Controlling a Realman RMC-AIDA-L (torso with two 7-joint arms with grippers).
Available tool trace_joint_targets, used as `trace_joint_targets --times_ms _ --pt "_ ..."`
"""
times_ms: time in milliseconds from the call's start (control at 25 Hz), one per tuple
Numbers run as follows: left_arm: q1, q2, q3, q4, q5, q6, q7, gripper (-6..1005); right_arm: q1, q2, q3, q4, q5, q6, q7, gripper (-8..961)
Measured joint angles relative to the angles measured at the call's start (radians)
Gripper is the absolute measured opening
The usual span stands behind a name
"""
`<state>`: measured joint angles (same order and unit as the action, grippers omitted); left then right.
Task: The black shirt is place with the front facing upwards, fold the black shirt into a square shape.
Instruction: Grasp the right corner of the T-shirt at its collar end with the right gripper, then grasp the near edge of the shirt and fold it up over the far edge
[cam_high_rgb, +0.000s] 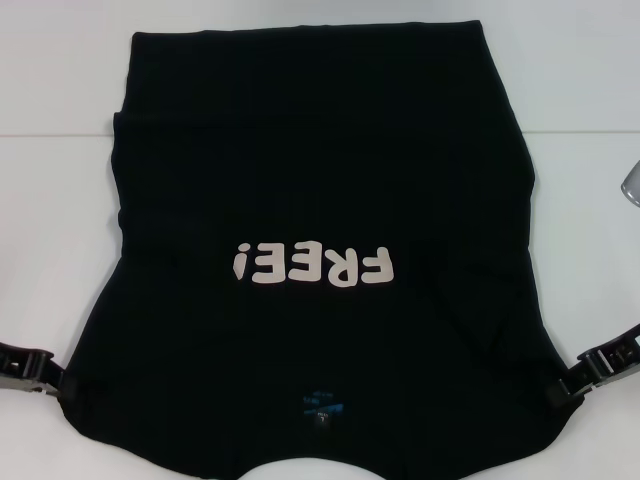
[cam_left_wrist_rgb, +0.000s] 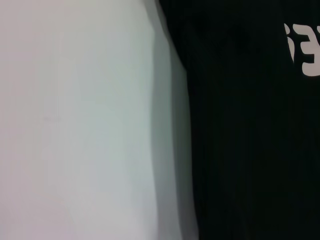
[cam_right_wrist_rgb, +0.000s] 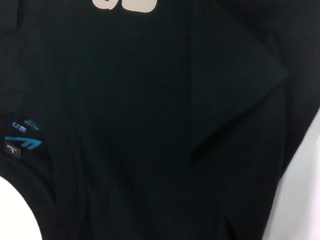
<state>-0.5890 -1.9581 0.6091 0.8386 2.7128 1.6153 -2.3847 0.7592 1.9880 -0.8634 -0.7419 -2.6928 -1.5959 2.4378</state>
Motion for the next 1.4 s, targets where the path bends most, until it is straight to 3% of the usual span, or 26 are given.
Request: trace_joint_targets --times_ms 160,600,720,1080,1240,1400 --pt "-0.002 0.000 0.000 -0.001 0.000 0.000 0.000 19 0.004 0.000 -0.001 0.000 -0.001 0.001 0.000 361" --pt "-0.007 0.002 0.000 -0.009 -0.005 0.008 0.011 19 0.011 0.000 -0.003 -0.001 -0.001 0.000 -0.004 96" --pt "-0.012 0.015 -0.002 -0.032 -0.023 0.019 0.020 20 0.016 -0.002 -0.003 -0.004 0.002 -0.012 -0.011 53" --pt "-0.039 0.091 -0.003 -0.159 -0.054 0.151 0.084 20 0.032 -0.049 0.004 -0.010 0.007 -0.164 -0.101 53" --pt "-0.045 0.100 -0.003 -0.180 -0.049 0.259 0.144 20 0.032 -0.058 0.000 -0.010 -0.005 -0.252 -0.185 53" --pt "-0.047 0.101 0.024 -0.196 -0.030 0.340 0.178 20 0.025 -0.045 -0.018 -0.007 -0.039 -0.337 -0.290 52"
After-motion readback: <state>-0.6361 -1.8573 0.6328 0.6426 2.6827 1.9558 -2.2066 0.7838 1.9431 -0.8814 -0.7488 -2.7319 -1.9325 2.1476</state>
